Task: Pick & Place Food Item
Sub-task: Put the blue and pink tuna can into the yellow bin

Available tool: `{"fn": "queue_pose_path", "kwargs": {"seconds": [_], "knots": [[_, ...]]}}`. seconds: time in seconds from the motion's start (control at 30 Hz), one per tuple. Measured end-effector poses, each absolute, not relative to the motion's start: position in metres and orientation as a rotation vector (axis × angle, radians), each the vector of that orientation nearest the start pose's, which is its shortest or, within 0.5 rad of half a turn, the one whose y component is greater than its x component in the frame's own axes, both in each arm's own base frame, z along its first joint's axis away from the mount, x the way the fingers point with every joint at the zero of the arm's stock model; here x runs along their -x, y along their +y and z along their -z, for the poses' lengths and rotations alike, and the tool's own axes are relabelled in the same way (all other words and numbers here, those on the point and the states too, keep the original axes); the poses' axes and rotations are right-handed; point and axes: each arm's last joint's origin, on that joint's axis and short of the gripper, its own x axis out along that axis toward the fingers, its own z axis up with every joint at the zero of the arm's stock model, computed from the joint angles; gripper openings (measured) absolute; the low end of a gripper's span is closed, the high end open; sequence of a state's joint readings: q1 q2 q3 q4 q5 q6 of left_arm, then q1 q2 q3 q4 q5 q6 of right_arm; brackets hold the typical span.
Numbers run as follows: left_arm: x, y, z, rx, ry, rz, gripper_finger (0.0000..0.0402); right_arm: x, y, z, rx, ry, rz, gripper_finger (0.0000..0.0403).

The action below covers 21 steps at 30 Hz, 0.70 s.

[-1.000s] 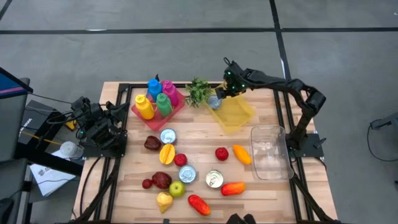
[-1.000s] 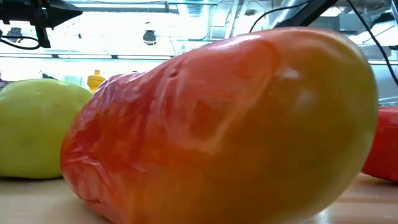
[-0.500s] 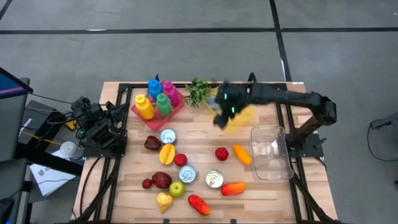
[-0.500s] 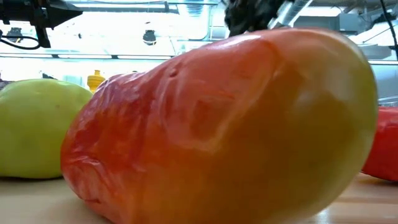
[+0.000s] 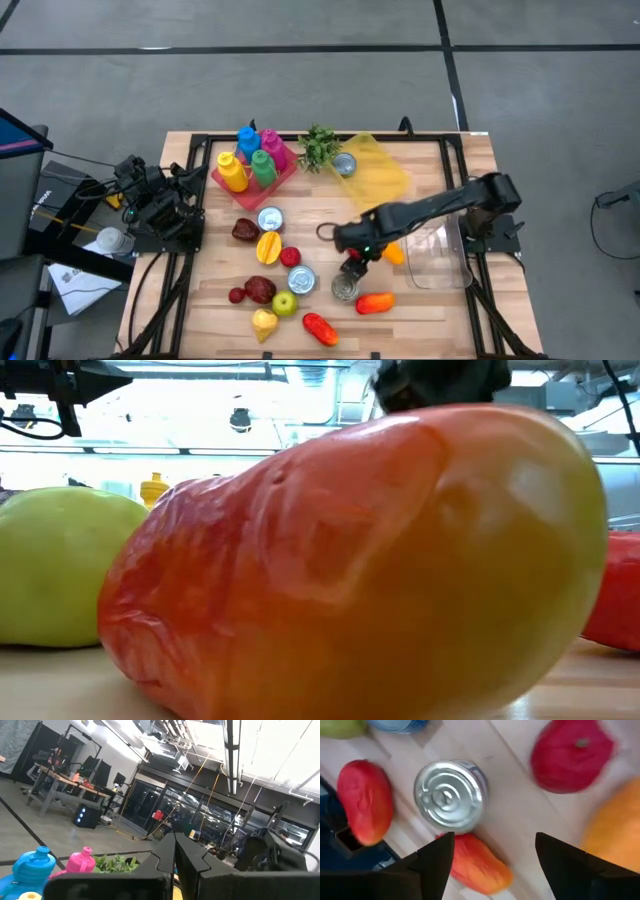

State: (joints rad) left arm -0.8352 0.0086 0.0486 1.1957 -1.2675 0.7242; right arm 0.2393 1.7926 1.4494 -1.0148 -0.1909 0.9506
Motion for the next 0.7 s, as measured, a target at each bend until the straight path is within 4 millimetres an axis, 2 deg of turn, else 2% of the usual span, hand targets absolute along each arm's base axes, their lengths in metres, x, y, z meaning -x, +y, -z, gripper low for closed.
{"fn": "queue_pose_path", "kwargs": {"seconds": [0.2, 0.37, 0.43, 0.53, 0.67, 0.7], "knots": [[-0.036, 0.001, -0.248, 0.385, -0.424, -0.545, 0.0, -0.358, 0.103, -0.197, -0.8, 1.494, 0.349, 0.0275], [-0.036, 0.001, -0.248, 0.384, -0.424, -0.545, 0.0, -0.368, 0.106, -0.17, -0.796, 1.523, 0.368, 0.0275], [-0.036, 0.001, -0.248, 0.384, -0.425, -0.544, 0.0, -0.371, 0.105, -0.166, -0.804, 1.523, 0.357, 0.0266], [-0.036, 0.001, -0.248, 0.385, -0.424, -0.544, 0.0, -0.374, 0.105, -0.163, -0.815, 1.517, 0.348, 0.0204], [-0.036, 0.001, -0.248, 0.385, -0.424, -0.544, 0.0, -0.375, 0.105, -0.164, -0.833, 1.521, 0.331, 0.005], [-0.036, 0.001, -0.248, 0.385, -0.424, -0.545, 0.0, -0.376, 0.105, -0.164, -0.841, 1.518, 0.319, 0.0028]]}}
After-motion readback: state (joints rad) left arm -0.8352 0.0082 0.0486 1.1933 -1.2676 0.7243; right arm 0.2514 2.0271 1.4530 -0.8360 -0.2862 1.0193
